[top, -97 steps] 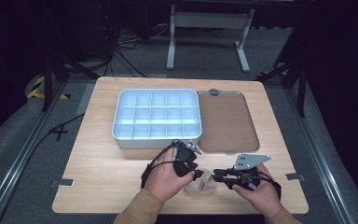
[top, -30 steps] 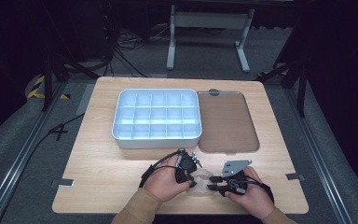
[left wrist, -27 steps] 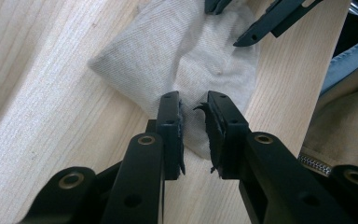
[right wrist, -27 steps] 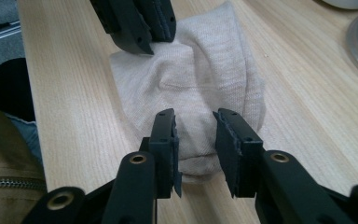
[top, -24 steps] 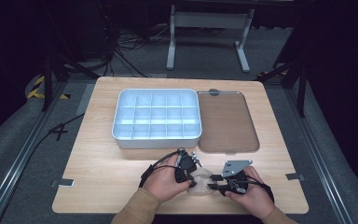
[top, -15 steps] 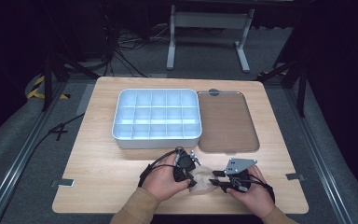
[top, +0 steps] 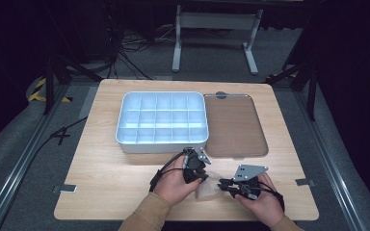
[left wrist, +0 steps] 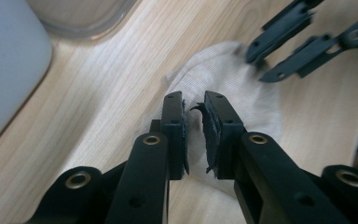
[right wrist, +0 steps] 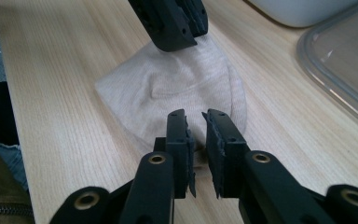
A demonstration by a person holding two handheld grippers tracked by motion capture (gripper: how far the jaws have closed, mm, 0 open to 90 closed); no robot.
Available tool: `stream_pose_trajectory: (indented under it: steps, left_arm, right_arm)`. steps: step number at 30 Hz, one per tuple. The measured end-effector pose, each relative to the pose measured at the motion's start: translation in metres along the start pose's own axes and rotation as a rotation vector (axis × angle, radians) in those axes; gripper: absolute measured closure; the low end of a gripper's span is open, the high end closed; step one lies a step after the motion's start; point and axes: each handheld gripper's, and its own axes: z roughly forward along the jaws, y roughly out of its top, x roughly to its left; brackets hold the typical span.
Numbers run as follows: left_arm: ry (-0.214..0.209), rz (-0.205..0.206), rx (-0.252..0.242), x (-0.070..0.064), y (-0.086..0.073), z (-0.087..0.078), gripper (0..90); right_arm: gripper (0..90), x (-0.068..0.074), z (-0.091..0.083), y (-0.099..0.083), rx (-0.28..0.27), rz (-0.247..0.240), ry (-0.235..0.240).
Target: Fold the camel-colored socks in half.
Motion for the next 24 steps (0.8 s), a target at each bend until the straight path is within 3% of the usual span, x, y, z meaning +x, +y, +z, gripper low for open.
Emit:
stream_pose_trajectory:
  steps: [5, 9, 15, 24]
  left_arm:
    - [-0.011, -0.023, 0.032, 0.003, -0.002, 0.007, 79.1]
    - [-0.023, -0.041, 0.021, 0.006, -0.004, 0.008, 78.8]
    - [-0.014, -0.025, -0.008, 0.003, -0.004, 0.001, 76.5]
    - [0.020, -0.015, -0.032, 0.001, -0.005, -0.016, 66.2]
  right_arm:
    - [79.6, -0.001, 0.002, -0.003, 0.023, 0.007, 0.005]
    - [79.7, -0.002, 0.006, -0.005, 0.039, 0.005, 0.008]
    - [79.7, -0.001, 0.003, -0.004, 0.057, 0.003, 0.005]
    - [84.0, 0.000, -0.011, 0.003, -0.026, 0.019, -0.005]
